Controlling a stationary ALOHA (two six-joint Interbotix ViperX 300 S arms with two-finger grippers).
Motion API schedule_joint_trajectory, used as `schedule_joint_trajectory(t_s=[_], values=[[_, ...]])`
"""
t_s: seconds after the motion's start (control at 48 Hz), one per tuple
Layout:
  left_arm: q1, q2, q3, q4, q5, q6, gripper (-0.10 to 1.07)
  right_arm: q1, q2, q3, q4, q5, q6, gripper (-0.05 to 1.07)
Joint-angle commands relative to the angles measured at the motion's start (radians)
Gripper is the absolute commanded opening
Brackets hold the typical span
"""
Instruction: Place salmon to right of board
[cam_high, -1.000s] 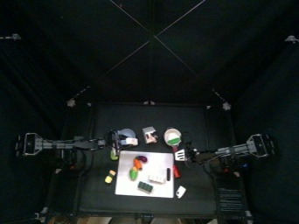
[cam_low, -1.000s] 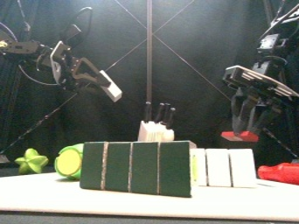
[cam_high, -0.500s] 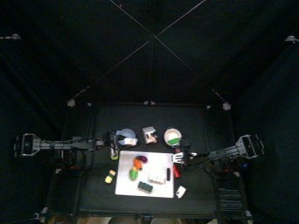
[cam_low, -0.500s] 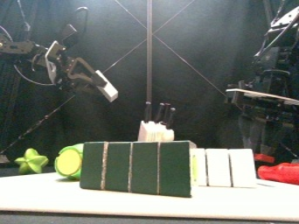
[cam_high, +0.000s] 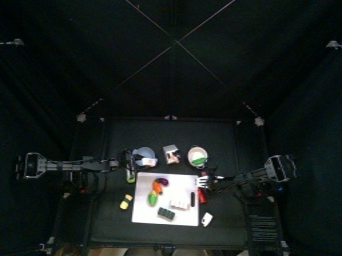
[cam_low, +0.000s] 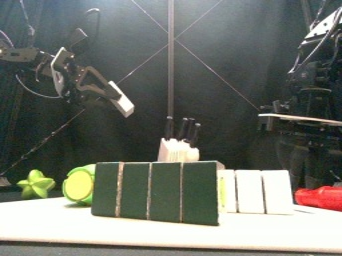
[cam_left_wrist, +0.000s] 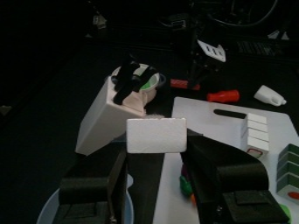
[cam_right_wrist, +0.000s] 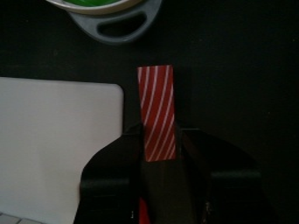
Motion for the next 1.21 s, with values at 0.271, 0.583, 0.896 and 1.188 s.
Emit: schedule_joint_trajectory(t_s=[0.271,0.583,0.896,1.188], values=[[0.003,-0.003,-0.011,0.0,-0.003,-0.002,0.57,-0.005,-0.012,-0.018,-0.005,0.003,0.003,0.68],[0.003,-0.003,-0.011,0.0,-0.003,0.0,0.57,-0.005,-0.012,-0.031,-0.009,0.008,0.002,0.79],[0.003,-0.003,-0.009,0.002,-0.005,-0.002,0.57,-0.005,-0.012,-0.044,-0.02,0.038,0.0,0.79],[0.002,-0.003,-0.006,0.0,-0.003,-0.002,0.57,-0.005,-0.012,-0.044,-0.028,0.041,0.0,0.79]])
